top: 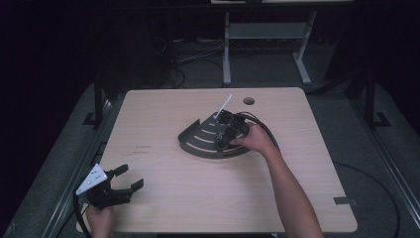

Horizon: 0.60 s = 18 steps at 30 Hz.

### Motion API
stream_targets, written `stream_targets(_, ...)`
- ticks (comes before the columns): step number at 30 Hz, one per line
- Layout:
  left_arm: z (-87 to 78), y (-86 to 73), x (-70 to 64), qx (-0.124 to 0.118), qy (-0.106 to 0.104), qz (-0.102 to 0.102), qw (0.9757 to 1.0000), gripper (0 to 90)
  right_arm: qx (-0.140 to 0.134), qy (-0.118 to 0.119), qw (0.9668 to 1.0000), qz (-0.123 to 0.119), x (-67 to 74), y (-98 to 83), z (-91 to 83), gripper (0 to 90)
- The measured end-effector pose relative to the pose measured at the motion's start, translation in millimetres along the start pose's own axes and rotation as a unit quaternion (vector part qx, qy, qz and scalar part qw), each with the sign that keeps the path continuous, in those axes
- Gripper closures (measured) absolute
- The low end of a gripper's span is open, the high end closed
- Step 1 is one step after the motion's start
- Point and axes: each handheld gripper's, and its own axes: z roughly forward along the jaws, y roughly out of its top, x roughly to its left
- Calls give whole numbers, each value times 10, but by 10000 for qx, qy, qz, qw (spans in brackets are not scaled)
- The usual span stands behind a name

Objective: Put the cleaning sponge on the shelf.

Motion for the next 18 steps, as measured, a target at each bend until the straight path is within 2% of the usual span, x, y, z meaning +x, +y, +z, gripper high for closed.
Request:
stream_targets(12, -18, -8, 13, -15, 16, -3, 10000, 133, -229, -57, 9997, -3, 38, -21, -184, 199)
stream_targets(18, 1, 1, -5, -15, -9, -4, 10000, 133, -246, -77, 9997, -41, 73, -40, -257, 197)
